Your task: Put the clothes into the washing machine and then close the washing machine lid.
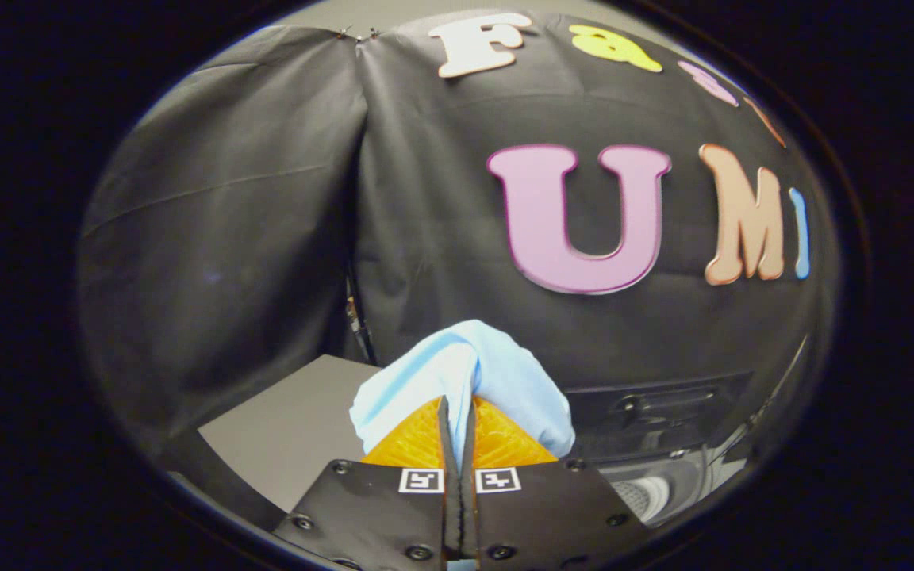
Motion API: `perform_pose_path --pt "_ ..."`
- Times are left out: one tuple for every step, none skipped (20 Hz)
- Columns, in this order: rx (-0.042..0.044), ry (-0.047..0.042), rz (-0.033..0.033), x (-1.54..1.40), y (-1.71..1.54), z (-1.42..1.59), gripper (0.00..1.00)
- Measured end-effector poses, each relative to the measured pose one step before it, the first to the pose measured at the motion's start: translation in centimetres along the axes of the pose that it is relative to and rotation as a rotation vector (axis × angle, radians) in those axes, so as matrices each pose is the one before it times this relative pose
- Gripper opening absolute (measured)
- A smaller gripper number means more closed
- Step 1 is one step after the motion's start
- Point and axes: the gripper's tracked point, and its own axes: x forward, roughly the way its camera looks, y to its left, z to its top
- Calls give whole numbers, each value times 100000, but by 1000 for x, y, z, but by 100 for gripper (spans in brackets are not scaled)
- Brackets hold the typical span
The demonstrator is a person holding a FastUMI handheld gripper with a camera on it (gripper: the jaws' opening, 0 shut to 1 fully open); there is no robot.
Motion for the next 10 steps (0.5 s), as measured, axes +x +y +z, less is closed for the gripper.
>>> perform_pose_path --pt "-286 -2332 -2099 -1155 -686 1312 0" --pt "544 -2566 -2511 -882 -444 1594 1" --pt "56 -3016 -2118 -1324 -459 1915 0" --pt "-1831 -3556 -2529 -1532 -741 1864 0" --pt "-3317 -3921 -2932 -1413 -315 1337 0" --pt "-3250 -2910 -2222 -1141 52 716 0" --pt "-2259 -2192 -1506 -969 406 707 0" --pt "-1224 -1200 -1413 -513 497 451 0" --pt "-111 148 -831 -335 286 438 0" --pt "559 442 -377 827 -314 -629 0"
